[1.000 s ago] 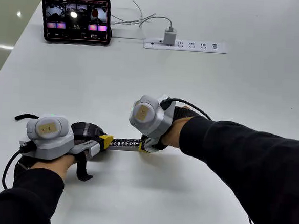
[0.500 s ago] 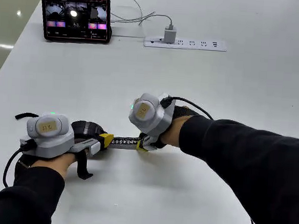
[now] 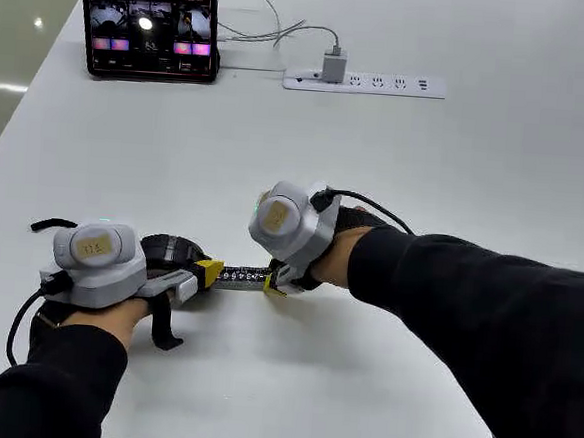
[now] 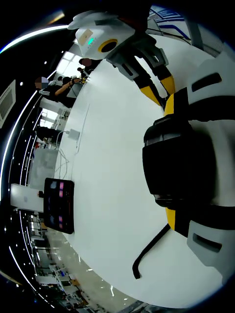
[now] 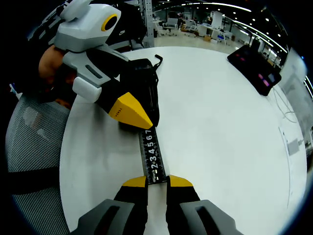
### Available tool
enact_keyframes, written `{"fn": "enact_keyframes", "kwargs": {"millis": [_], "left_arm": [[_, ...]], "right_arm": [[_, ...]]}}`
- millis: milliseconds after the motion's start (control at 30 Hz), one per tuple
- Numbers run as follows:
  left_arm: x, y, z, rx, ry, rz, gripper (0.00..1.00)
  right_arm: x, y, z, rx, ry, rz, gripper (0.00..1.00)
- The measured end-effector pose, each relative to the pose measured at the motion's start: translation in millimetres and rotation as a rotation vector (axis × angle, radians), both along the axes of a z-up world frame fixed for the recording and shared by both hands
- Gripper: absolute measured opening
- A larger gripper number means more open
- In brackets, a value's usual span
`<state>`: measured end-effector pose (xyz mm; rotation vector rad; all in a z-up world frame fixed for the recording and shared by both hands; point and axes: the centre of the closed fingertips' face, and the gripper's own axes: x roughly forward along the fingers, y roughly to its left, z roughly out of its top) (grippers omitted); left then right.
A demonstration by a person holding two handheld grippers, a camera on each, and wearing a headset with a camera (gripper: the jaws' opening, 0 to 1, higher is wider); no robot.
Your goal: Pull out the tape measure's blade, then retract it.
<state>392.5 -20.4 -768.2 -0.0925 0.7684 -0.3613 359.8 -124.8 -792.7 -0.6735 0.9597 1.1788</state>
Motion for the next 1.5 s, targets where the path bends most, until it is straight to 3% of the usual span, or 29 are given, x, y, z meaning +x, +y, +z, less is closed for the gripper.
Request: {"fn": "enact_keyframes", "kwargs": {"millis": [567, 733, 1500], "left_arm": [[-0.7, -0.9, 0.2, -0.004, 0.007, 0.0, 0.64], [-0.5, -1.0, 0.6, -0.007, 0.011, -0.001, 0.64], [0.5, 0.2, -0.1, -0.025, 0.019, -0.013, 0.64]], "right_arm": [[1.0, 6.2, -0.4, 0.019, -0.002, 0.0, 0.09], [1.3, 10.1, -0.3, 0.047, -0.028, 0.024, 0.09], [1.6, 19.5, 0.6, 0.084, -0.02, 0.013, 0.1]]}}
